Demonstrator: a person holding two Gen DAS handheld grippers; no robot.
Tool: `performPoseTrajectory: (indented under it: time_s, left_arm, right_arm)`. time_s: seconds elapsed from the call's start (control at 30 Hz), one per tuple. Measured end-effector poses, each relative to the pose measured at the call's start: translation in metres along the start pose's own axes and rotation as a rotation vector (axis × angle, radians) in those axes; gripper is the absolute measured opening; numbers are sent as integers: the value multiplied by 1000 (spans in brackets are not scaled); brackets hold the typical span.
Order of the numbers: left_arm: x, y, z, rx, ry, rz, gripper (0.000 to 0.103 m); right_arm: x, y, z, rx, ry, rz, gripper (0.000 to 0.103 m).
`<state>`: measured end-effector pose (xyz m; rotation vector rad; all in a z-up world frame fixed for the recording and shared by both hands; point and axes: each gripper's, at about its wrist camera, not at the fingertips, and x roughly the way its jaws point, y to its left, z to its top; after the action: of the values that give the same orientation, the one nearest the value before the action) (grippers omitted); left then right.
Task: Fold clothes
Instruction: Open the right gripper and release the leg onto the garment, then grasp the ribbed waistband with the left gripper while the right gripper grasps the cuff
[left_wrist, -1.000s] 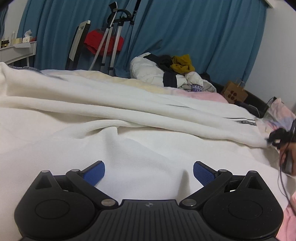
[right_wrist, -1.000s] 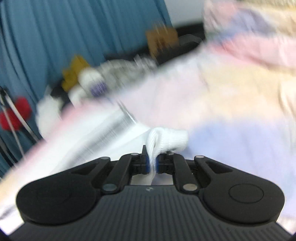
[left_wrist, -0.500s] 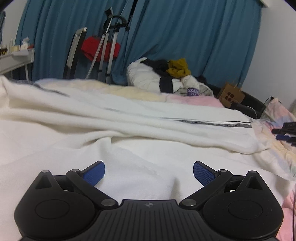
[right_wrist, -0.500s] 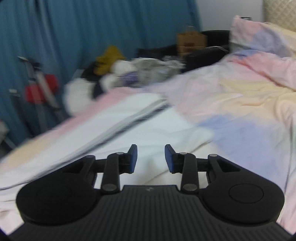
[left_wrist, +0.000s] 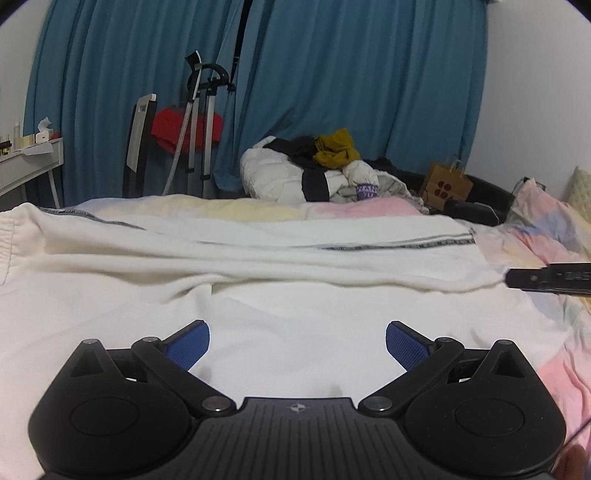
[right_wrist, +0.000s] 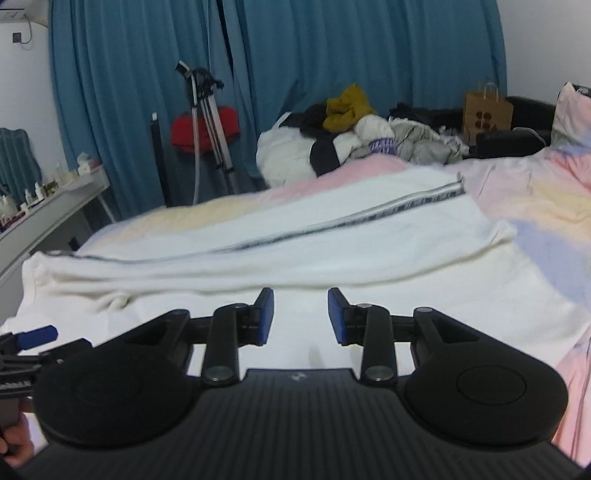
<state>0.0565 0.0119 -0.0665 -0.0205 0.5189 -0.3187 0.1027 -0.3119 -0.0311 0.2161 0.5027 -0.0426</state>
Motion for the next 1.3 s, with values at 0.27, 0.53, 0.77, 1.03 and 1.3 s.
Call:
performPoseTrajectory:
  time_s: [0.27,0.53,0.77,1.03,1.3]
  left_arm:
    - [-35,31,-5,-104,25,105,103]
    - [-94,164,12,-443,59,279,103]
    - [-122,256,-18,-790,142,327,103]
    - [-95,310,-60,-1146,220,132,98]
    - [-87,330,-75,-1254,142,57,86]
  right_arm:
    - [2,-9,-3,35,-6,-11,58]
    - [-16,-76,-1,374,-51,-22,82]
    - [-27,-159,-25,771,-6,-298,82]
    - [-41,-229,-66,1084,-33,-390,83]
    - [-7,-258,-62,1065,-47,-305,77]
